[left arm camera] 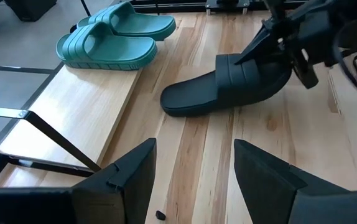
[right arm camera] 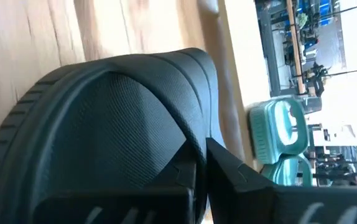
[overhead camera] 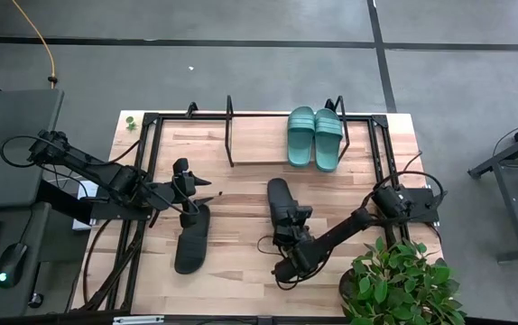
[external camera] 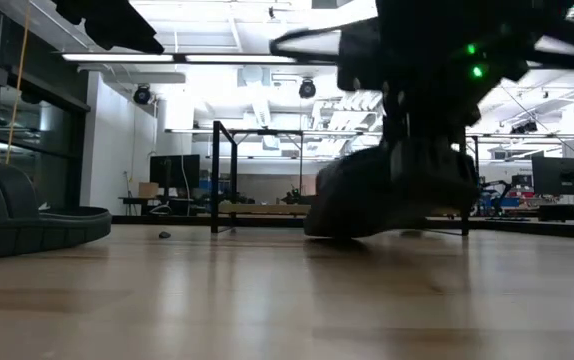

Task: Pick and place slides into the shelf
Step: Put the right black slide on the shelf

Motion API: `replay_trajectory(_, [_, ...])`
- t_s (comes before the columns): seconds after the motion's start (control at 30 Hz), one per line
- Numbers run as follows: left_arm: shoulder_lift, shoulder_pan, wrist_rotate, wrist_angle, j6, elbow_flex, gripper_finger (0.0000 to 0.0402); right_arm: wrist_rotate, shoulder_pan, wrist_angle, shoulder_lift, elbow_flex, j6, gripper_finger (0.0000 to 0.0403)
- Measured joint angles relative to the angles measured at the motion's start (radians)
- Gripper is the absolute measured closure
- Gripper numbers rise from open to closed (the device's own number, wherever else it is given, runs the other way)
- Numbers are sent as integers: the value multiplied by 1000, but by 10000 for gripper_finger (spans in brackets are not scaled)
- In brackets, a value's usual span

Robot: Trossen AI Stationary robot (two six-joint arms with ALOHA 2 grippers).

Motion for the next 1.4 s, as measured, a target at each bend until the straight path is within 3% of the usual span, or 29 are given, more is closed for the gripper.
replay_trajectory(0.63, [0, 0, 0, -6, 0, 0, 204, 138, -78, -202, 0, 186, -6, 402])
replay_trajectory(0.97, [0, 0, 0, -6, 0, 0, 204, 175, -202, -168, -1, 213, -142, 403])
replay_trajectory(1.17, [0, 0, 0, -7, 3, 0, 204, 219, -280, -62, -1, 213, -268, 403])
replay_trajectory(1.4, [0, 0, 0, -7, 11, 0, 204, 173, -365, 261, -2, 213, -594, 403])
